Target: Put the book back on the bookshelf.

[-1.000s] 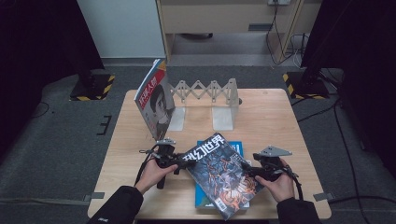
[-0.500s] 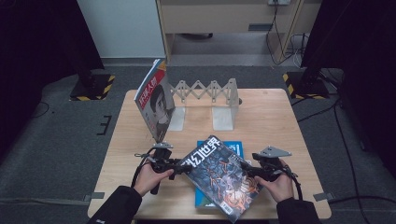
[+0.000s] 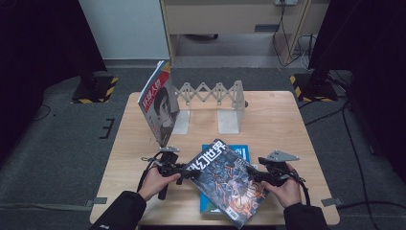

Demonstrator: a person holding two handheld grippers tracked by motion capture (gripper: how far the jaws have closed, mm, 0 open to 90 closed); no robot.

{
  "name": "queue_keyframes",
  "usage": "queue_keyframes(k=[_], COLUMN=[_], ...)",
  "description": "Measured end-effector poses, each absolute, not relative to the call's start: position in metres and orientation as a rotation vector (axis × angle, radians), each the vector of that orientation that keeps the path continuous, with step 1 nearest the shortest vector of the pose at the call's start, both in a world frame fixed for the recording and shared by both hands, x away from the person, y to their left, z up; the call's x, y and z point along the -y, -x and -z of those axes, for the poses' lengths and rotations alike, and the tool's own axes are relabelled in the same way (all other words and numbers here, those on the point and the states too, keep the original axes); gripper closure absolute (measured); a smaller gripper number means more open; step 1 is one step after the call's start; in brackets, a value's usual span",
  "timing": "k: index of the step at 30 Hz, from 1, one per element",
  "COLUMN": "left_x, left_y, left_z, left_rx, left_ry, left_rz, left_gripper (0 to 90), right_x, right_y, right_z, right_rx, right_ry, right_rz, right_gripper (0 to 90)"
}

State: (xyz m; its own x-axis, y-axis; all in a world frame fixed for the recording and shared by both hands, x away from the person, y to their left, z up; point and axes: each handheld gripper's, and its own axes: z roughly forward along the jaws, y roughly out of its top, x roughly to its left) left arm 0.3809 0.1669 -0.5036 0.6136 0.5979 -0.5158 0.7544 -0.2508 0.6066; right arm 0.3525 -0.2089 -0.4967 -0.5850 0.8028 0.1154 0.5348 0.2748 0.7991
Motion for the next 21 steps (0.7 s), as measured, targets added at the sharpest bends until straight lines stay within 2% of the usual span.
queue_keyframes(k=[6,11,21], left_x=[-0.173,-0.174,-0.161], left_y=[-0.375,-0.376,-0.384], left_z=[0.486,0.482,0.489], left_rx=[-1.048,-1.050,-1.082], left_ry=[-1.900,-1.788,-1.831], left_rz=[0.242,0.305,0.329], left_gripper=[45.4,46.9,49.4], right_x=[0.209,0.211,0.211], right_y=[-0.353,-0.353,-0.353], right_z=[0.497,0.498,0.498], right_rx=[-2.236,-2.231,-2.231], right_ry=[-1.228,-1.222,-1.219], right_rz=[-1.219,-1.222,-1.225], right_gripper=[35.1,35.1,35.0])
